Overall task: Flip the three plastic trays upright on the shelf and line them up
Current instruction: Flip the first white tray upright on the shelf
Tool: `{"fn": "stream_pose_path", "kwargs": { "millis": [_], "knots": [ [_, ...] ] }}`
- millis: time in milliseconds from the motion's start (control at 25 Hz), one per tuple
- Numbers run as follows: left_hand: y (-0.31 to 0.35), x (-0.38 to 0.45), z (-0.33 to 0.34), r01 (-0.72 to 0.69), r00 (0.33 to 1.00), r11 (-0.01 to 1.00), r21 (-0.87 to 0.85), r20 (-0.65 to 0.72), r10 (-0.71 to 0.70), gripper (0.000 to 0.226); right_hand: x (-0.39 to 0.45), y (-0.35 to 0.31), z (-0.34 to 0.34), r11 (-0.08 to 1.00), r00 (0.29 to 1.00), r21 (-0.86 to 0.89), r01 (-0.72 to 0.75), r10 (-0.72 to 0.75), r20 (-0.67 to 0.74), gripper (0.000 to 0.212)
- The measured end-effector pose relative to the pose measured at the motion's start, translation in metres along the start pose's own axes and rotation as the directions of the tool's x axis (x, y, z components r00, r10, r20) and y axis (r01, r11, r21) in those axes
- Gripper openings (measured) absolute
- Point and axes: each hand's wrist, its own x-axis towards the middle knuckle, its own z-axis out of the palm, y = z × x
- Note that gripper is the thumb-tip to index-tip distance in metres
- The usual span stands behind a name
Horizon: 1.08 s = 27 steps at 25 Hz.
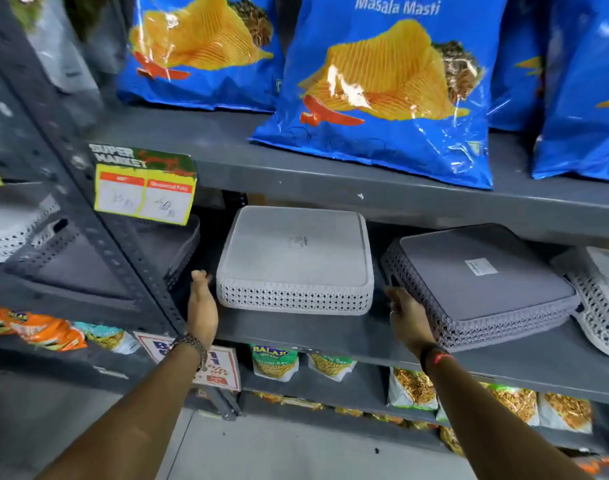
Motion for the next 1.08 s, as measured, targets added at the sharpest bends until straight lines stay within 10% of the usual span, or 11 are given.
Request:
{"fn": "stream_pose_path", "kwargs": {
  "millis": [160,480,640,1080],
  "knots": [
    [-0.019,0.045,0.007,0.133,0.99,0.991,0.03,-0.039,-0.132,0.116,0.04,-0.004,0.017,0.964,0.976,0.157,-0.214,0.216,0.005,0.045],
    [-0.013,0.075,0.022,0.205,0.977,0.97,0.129,-0.09,-0.194,0.077,0.073,0.0,0.031,0.741,0.891,0.501,-0.448,0.418,0.179,0.05],
    [-0.017,0.07,0.013,0.138,0.99,0.986,-0.091,-0.012,-0.14,0.041,0.066,-0.003,0.035,0.792,0.921,0.477,-0.382,0.368,0.128,0.062],
    [-0.018,0.033,-0.014,0.025,0.991,0.995,-0.096,0.134,-0.012,0.039,0.026,0.009,0.0,0.953,1.0,0.304,0.008,-0.008,-0.003,0.047]
  ]
}}
